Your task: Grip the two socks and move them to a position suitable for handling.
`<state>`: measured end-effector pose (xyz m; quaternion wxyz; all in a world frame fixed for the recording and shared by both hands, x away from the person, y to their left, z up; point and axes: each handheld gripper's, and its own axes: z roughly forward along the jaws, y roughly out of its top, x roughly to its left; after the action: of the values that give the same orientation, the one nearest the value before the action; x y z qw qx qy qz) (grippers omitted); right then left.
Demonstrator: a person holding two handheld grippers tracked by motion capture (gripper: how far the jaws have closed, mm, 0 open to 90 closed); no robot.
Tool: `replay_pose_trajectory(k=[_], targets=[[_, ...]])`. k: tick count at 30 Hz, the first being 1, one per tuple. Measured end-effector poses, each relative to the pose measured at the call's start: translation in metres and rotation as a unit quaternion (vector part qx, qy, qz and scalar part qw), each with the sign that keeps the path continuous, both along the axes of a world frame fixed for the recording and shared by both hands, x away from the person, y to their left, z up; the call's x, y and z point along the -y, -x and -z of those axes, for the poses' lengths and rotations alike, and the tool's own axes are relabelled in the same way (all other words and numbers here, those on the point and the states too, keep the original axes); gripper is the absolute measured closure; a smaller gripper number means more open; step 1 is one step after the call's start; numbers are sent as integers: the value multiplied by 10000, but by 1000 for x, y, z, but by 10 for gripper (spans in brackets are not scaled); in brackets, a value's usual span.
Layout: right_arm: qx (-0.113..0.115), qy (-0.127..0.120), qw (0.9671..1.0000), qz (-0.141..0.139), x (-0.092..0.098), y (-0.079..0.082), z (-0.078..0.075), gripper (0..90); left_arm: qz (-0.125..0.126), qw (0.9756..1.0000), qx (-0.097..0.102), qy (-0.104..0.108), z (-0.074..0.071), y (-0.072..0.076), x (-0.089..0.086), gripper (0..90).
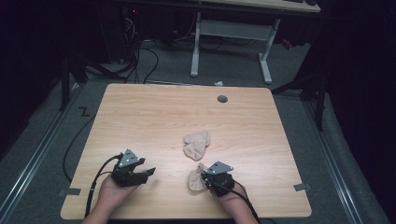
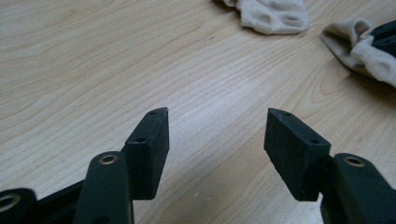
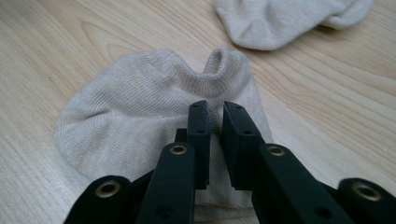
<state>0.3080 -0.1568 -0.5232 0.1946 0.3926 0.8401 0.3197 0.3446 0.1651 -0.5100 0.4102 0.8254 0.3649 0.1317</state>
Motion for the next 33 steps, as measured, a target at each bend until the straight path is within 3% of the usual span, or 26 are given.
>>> replay_pose_trajectory(k=[4,9,10,11,15,22,27,33], targets=[[47,104,9999,11,-1,-1,-1,721,31,10000,-27,44,-1,0,0,408],[-12,-55,10000,47,7,-4,-4,618,42,9999,-59,80,-1,0,1,407],[76,-101,9999,32,9,-3,-7,612,33,9999,-53,79,-1,0,1,407],[308,-216,9993,30,13,2,-14,598,32,10000,-50,53,0,0,2,407],[454,-397,9981,-130,15,11,-24,558,29,10000,-51,16,1,-1,2,408],[299,-290,9971,-640,-6,24,-19,491,25,10000,-43,-43,2,-2,2,407],[54,-186,9955,-928,-16,26,-15,443,6,10000,-49,-8,1,-2,0,407],[44,30,9936,-1129,-24,28,-8,436,13,10000,-64,-14,2,-2,0,408]])
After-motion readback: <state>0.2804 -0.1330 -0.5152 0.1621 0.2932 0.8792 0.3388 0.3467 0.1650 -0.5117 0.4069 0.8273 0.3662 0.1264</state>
